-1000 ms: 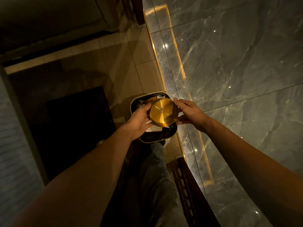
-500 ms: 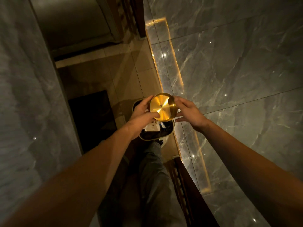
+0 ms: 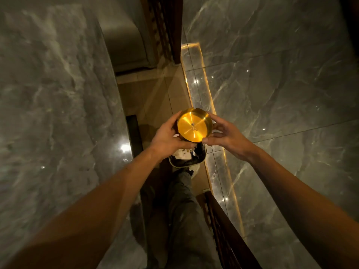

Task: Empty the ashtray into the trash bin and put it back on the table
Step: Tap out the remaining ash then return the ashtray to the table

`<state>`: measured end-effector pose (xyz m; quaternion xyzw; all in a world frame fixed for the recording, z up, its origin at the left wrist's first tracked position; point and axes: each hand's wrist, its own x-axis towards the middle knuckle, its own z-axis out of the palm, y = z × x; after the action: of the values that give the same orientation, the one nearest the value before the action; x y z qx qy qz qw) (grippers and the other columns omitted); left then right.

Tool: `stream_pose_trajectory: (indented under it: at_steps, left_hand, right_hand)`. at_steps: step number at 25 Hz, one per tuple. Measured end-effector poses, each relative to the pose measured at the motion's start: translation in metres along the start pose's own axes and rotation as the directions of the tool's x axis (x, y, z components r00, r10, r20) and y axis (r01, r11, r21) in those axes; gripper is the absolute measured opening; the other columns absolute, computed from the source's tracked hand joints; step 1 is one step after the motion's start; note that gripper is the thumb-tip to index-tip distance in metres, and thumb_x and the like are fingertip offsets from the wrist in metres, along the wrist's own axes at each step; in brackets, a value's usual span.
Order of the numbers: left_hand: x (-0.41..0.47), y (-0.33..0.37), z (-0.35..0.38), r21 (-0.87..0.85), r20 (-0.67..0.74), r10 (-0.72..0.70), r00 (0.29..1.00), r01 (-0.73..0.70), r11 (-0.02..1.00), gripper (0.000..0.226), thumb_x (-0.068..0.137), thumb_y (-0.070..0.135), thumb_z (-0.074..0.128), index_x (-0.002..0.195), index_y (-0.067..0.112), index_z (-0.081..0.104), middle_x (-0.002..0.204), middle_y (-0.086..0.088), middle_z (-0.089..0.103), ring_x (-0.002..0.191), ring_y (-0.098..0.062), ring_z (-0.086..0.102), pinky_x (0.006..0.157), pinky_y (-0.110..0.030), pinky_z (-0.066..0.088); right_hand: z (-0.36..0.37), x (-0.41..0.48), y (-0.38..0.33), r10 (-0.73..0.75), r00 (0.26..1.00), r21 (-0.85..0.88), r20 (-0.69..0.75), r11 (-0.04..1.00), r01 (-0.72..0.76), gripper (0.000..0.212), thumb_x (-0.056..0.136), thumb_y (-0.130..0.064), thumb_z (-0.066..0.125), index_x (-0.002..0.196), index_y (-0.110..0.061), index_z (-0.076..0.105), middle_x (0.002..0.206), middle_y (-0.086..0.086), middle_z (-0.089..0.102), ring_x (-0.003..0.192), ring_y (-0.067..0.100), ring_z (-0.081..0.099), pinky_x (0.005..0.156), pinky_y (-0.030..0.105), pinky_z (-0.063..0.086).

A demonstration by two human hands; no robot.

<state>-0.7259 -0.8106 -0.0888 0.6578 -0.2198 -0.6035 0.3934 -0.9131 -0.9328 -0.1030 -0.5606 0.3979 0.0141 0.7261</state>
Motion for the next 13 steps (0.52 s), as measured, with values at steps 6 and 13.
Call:
stream_pose_trajectory:
  at_steps: [6,13]
  left_hand:
    - [-0.051,0.033,-0.037,0.003,-0.046,0.127,0.991,-0.127,0.992,0.105,0.061,-0.004,0.085,0.149,0.021,0.033,0.137,0.007,0.048,0.112,-0.004,0.059,0.083,-0.017,0.055]
    - [-0.118,0.048,-0.116,0.036,-0.15,0.219,0.964,-0.216,0.976,0.1,0.061,-0.001,0.086,0.141,0.036,0.038,0.143,0.004,0.045,0.122,-0.017,0.058,0.085,-0.021,0.055]
  right_hand:
    - [0.038,-0.018,-0.058,-0.113,0.993,-0.123,0.033,0.986,0.116,0.104,0.067,0.005,0.083,0.153,-0.022,0.03,0.133,0.013,0.054,0.102,0.026,0.069,0.082,0.032,0.059]
    - [0.123,-0.014,-0.119,-0.211,0.977,-0.194,0.041,0.957,0.215,0.1,0.066,0.003,0.084,0.144,-0.033,0.033,0.123,-0.002,0.054,0.098,0.016,0.066,0.08,0.022,0.056]
